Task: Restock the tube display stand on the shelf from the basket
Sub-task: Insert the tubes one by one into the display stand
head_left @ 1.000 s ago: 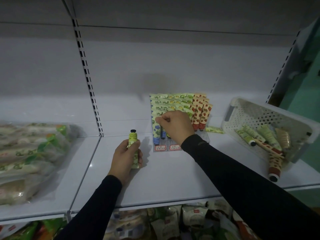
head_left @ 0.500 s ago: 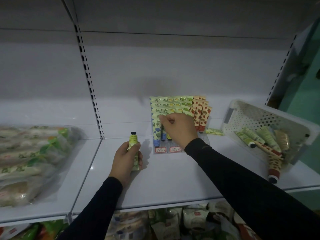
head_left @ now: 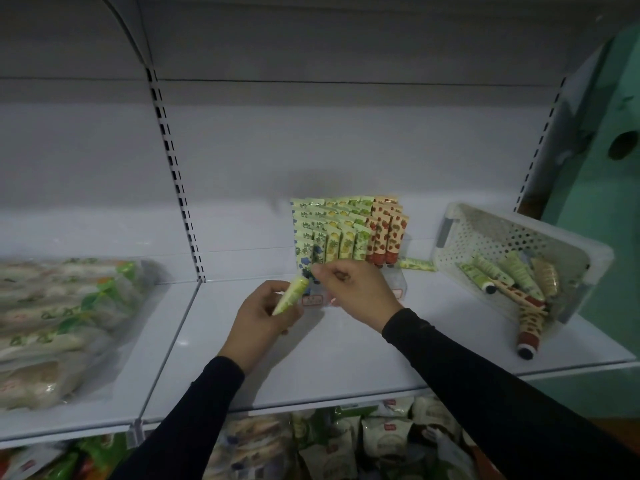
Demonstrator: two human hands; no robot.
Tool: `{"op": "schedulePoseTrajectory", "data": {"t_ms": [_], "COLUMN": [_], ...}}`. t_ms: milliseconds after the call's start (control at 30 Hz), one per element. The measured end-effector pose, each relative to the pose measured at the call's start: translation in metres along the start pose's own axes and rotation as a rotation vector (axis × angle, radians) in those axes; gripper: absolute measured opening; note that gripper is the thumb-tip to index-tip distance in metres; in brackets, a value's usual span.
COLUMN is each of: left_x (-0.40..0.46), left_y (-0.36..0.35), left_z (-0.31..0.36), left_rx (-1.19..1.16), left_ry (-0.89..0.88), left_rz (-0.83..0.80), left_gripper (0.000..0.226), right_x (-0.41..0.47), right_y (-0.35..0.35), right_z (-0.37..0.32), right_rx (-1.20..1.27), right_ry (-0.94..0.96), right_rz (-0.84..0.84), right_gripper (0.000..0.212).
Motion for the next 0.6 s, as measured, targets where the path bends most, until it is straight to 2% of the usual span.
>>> {"op": "schedulePoseTrajectory", "data": {"t_ms": [167, 300, 400, 500, 600], "left_x": [-0.002, -0.002, -0.001, 0.0, 0.002], "left_y": [-0.015, -0.019, -0.02, -0.024, -0.03], "left_z": [0.012, 0.019, 0.021, 0.023, 0.03], "left_rx": [0.122, 0.099, 0.073, -0.013, -0.091], "left_ry": [-0.061, -0.04, -0.026, -0.011, -0.006], "left_rz": [-0.048, -0.056, -0.06, -0.06, -0.051], "left_gripper": [0.03, 0.028, 0.022, 0.017, 0.007], "right_x": [-0.007, -0.008, -0.011, -0.012, -0.015], "right_y": [0.007, 0.02, 0.033, 0.04, 0.044], "right_z": [0.0, 0.01, 0.015, 0.021, 0.026], "right_rx": [0.255, 0.448, 0.468, 0.457, 0.497], "right_ry": [-0.146, -0.21, -0.282, -0.375, -0.469], "right_rz": [-0.137, -0.112, -0.05, 0.01, -0.061], "right_gripper": [0.024, 0.013, 0.016, 0.027, 0.03]}}
Point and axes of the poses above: each hand's wrist, its own x-axis towards the middle knuckle, its own y-axis out of the back of the hand, z = x × y, the point moved 1 cm from there along x, towards the middle knuckle, and after that the axes turned 2 degrees about z, right-handed, at the moved point
